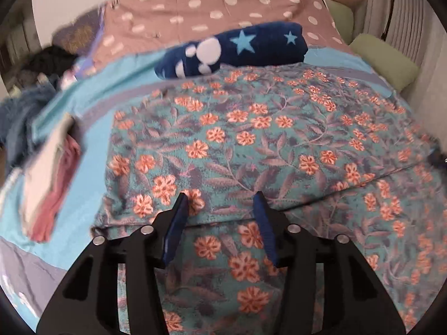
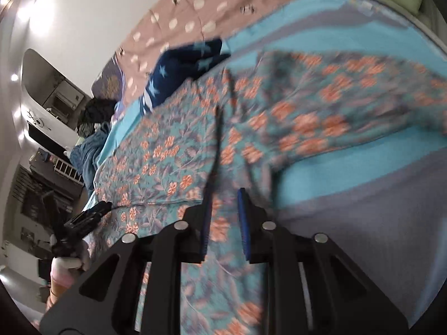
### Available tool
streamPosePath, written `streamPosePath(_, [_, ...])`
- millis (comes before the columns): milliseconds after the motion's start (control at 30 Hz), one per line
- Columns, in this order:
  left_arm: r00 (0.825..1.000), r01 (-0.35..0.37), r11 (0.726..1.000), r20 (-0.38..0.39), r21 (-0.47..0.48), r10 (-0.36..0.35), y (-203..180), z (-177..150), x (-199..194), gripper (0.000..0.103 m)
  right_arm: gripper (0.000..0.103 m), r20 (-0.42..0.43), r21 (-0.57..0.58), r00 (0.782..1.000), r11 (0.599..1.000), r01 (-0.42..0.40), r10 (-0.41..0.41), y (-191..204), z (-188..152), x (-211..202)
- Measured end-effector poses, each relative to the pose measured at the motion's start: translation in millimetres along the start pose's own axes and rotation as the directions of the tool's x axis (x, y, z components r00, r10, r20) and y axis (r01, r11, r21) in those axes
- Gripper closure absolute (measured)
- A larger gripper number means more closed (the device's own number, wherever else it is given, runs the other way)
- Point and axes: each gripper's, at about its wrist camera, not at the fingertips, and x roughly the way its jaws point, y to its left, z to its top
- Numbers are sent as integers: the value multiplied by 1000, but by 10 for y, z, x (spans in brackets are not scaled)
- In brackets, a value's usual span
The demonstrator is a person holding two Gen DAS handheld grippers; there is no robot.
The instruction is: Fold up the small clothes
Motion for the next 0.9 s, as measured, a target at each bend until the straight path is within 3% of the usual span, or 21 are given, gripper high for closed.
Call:
streamPosePath(33, [1000, -13, 1000, 3, 5, 13, -30, 16, -39, 53, 75, 23, 15, 1000, 1000, 3, -4, -68, 32, -80])
streamPosePath(100, [998, 67, 998, 16, -16, -67, -103, 76, -162, 53, 63, 92, 105, 995, 994, 30, -40, -414, 105, -301])
streamPosePath(167, [992, 118, 993, 37, -17, -117, -222, 146, -267, 53, 59, 124, 224, 989, 973, 53, -82, -758, 121, -451])
streamPosePath(267, [983, 172, 985, 57, 21, -173, -486, 231, -344, 52, 59, 157, 472, 978, 881, 47, -136, -1430, 69, -660])
streamPosePath(367, [972, 228, 972, 39, 48, -230, -787, 292, -265, 52, 61, 228, 684, 957, 729, -28, -177, -2052, -38, -861])
streamPosePath(400, [971, 234, 971, 34, 58, -236, -872, 300, -237, 52, 62, 252, 729, 950, 681, -60, -185, -2227, -69, -919])
streamPosePath(500, [965, 260, 961, 10, 92, -262, -1136, 321, -129, 52, 63, 273, 789, 929, 610, -66, -251, -2601, -107, -1055])
streamPosePath(567, [959, 284, 953, -12, 103, -284, -1268, 313, -39, 50, 65, 284, 806, 917, 588, -69, -281, -2798, -109, -1146])
streamPosePath(667, [960, 279, 953, -26, 119, -278, -1383, 284, 118, 37, 66, 324, 819, 912, 557, -136, -253, -2937, -123, -1101])
streamPosePath(733, [959, 284, 950, -25, 131, -283, -1412, 272, 164, 26, 66, 331, 812, 907, 568, -134, -260, -3004, -113, -1115])
streamPosePath(800, [955, 295, 945, -32, 141, -294, -1435, 268, 170, 23, 68, 325, 802, 900, 589, -99, -292, -3041, -98, -1142])
streamPosePath(833, [955, 297, 944, -33, 143, -295, -1440, 264, 172, 22, 71, 316, 800, 897, 595, -77, -310, -3055, -42, -1121])
streamPosePath(900, [955, 298, 944, -33, 146, -296, -1443, 259, 178, 22, 90, 286, 804, 892, 594, -26, -349, -3063, 68, -1077])
